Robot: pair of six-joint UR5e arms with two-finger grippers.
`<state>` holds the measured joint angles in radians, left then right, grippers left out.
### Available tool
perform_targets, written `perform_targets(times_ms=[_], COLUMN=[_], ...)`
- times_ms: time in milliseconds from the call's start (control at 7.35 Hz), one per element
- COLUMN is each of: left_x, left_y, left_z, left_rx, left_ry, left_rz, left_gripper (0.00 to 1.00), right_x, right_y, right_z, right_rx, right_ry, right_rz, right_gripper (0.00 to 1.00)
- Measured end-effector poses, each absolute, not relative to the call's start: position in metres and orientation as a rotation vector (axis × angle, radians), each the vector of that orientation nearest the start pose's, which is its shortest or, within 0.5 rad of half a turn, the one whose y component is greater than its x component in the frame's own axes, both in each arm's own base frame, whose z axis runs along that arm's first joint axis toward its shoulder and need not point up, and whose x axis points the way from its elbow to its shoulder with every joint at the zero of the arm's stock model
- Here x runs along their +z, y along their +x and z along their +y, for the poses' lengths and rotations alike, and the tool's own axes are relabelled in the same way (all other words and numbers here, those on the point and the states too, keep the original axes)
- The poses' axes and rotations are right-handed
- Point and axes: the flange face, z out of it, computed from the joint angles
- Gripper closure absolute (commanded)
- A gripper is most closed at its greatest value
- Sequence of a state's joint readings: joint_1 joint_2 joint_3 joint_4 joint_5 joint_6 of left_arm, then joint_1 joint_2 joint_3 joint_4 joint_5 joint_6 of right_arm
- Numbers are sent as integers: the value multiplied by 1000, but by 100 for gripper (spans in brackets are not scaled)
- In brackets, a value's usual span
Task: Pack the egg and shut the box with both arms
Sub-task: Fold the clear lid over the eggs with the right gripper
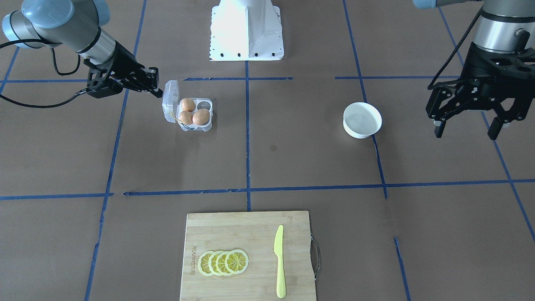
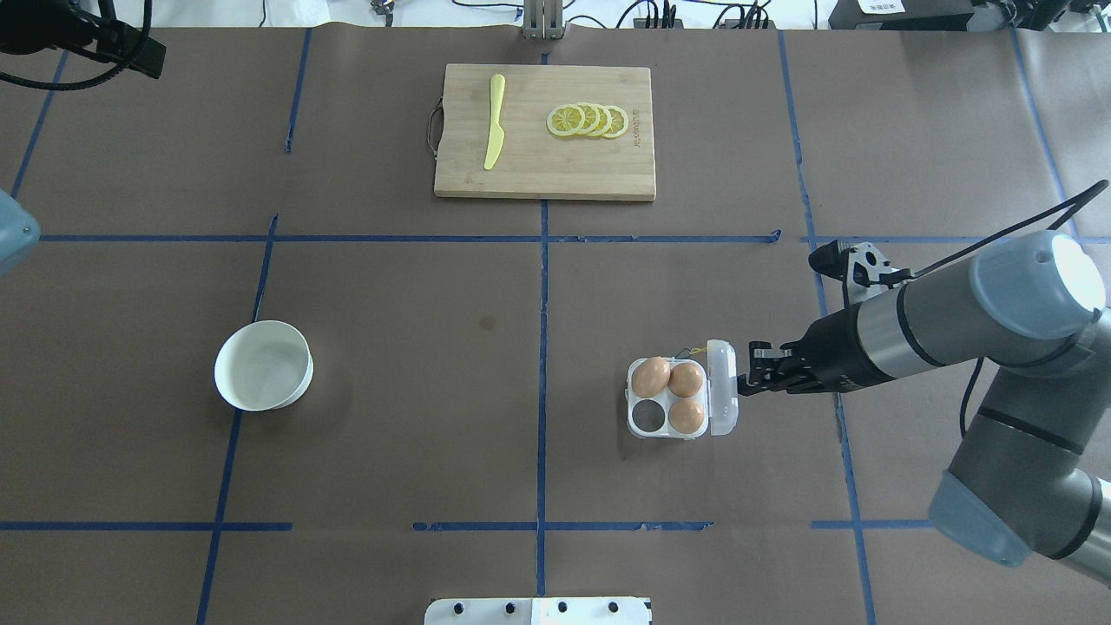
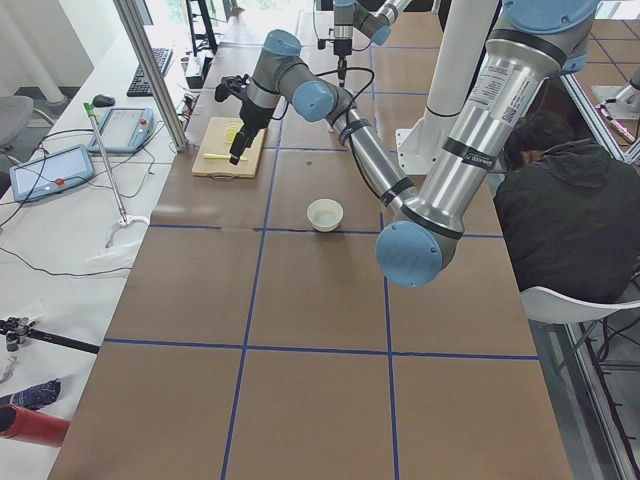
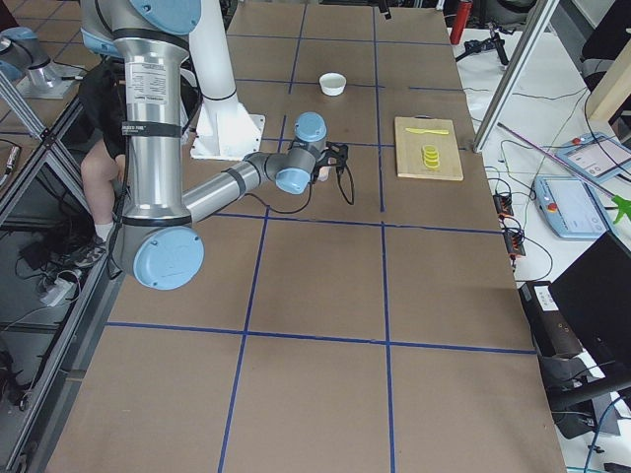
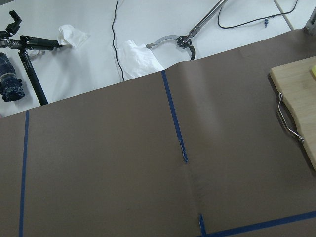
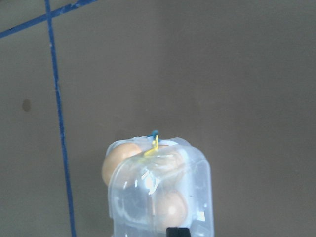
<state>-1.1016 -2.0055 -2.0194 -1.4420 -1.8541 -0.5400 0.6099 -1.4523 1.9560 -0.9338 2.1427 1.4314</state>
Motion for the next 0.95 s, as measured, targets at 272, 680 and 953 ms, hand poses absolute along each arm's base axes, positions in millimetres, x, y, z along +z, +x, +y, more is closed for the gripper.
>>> perform_targets(times_ms=[272,680,953], left_x=[250,272,319], left_y=[155,154,151], left_z=[-556,-552,-536], left_rx=[52,85,139], left_ry=[530,494,391], left_rz=[584,582,625], left_gripper=[0,0,0], right_x=[279,190,157], right_y=[-423,-464,-450], right_z=[-369,-377,-391], right_rx=[63,46,68], right_ry=[-58,-21,35], right_rz=[-1221,-1252,-1291], right_gripper=[100,0,0])
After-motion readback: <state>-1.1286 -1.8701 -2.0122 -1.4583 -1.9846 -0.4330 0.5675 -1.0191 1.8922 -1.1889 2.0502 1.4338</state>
